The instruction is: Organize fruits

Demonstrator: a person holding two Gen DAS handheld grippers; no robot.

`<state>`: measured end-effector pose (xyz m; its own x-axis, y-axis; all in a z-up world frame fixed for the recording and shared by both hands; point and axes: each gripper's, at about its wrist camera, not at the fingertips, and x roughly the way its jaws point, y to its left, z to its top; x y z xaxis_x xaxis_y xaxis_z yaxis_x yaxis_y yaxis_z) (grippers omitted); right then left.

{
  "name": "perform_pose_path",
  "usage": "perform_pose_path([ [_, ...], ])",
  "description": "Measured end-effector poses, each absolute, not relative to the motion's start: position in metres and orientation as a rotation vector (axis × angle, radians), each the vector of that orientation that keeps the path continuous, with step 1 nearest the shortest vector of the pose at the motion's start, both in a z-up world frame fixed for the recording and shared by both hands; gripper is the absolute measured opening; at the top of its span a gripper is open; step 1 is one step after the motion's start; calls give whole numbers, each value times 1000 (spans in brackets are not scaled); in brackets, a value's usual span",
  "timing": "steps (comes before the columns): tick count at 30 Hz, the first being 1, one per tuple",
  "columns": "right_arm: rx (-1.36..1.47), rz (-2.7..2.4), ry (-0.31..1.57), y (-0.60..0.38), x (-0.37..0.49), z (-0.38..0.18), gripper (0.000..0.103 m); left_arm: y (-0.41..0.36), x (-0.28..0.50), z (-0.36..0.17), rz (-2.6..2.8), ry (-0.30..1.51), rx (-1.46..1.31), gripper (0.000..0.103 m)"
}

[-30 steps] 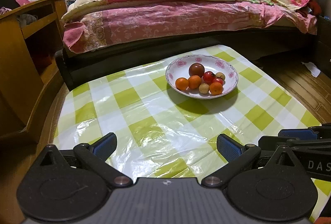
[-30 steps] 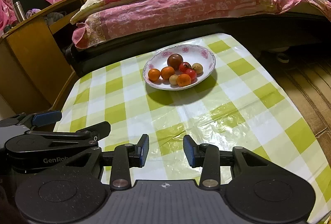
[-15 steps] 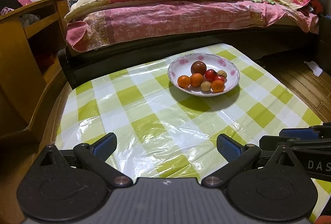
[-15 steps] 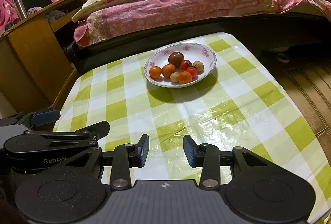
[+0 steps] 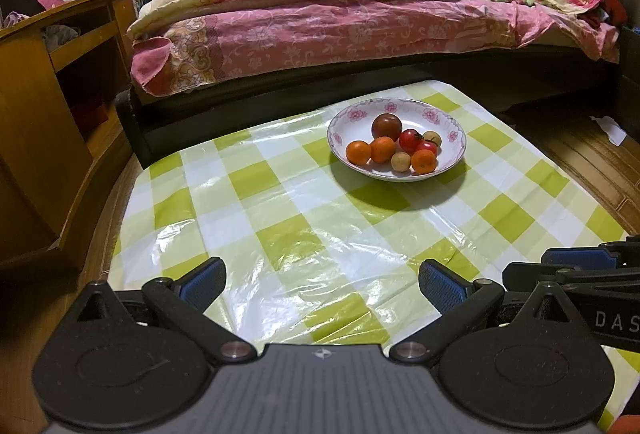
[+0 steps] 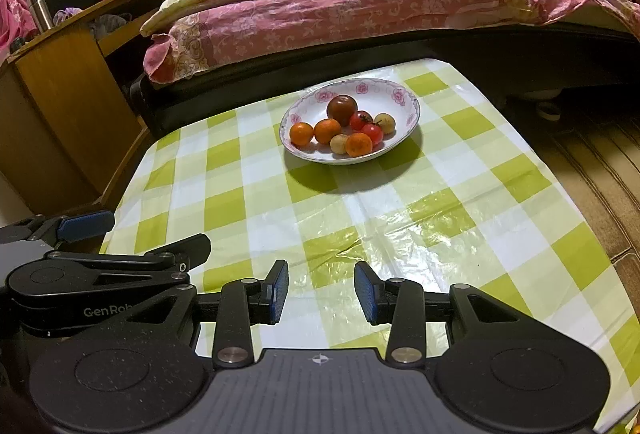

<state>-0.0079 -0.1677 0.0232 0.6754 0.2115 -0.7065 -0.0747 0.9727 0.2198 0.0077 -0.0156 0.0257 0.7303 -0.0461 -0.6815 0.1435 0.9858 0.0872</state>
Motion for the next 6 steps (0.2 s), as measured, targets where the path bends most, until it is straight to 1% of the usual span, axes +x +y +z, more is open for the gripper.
perform_pose_path([
  [6, 178, 161, 813, -167, -8, 23, 35, -15, 6, 25, -105, 746, 142, 103],
])
